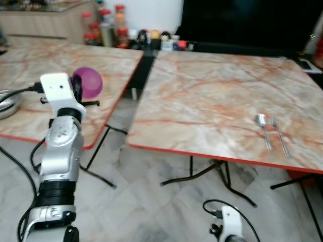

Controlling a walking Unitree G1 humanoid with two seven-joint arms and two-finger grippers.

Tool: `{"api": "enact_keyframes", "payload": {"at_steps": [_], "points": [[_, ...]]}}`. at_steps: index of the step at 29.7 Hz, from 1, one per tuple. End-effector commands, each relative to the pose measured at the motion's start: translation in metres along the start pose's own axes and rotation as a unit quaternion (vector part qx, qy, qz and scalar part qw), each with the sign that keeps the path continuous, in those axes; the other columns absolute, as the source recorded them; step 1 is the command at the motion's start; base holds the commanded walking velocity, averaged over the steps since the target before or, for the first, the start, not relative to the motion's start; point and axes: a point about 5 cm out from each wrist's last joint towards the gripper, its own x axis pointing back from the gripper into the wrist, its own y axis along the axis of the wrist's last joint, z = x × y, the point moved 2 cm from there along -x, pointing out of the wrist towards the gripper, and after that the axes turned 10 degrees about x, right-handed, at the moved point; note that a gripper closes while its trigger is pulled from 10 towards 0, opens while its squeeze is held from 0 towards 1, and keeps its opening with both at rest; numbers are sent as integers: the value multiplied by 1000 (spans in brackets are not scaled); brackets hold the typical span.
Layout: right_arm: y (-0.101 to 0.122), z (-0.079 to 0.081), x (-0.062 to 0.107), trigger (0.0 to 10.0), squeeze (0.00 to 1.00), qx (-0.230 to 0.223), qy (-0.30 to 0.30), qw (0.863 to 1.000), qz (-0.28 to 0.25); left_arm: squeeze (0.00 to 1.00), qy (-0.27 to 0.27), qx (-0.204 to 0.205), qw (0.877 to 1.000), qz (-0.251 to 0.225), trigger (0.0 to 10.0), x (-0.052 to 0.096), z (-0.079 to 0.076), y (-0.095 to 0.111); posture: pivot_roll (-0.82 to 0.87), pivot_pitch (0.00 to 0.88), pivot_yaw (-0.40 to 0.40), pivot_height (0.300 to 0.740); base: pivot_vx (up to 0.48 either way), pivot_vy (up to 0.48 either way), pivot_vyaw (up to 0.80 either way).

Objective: Setting the table

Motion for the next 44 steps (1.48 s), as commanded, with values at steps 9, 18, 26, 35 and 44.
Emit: {"api": "enact_keyframes", "payload": {"at_steps": [9,18,26,35,44], "points": [[2,-14,1,10000,0,-1,-21,1000,-5,0,-21,10,1000,-8,10000,-3,-18,3,82,0,-18,740,0,465,0],[6,-14,1,10000,0,0,-24,1000,-11,0,-17,9,1000,15,10000,0,-14,-12,87,0,-19,740,0,465,0],[8,-15,1,10000,0,-5,-27,999,-18,0,-9,6,999,46,10000,8,-8,-33,84,0,-16,740,0,467,0],[9,-15,1,10000,0,-8,-26,999,-24,0,7,-8,996,87,10000,21,6,-60,92,0,-23,740,0,468,0],[8,-15,1,10000,0,-6,-25,999,-23,0,21,-12,993,119,10000,34,18,-81,101,0,-24,740,0,466,0]]}}
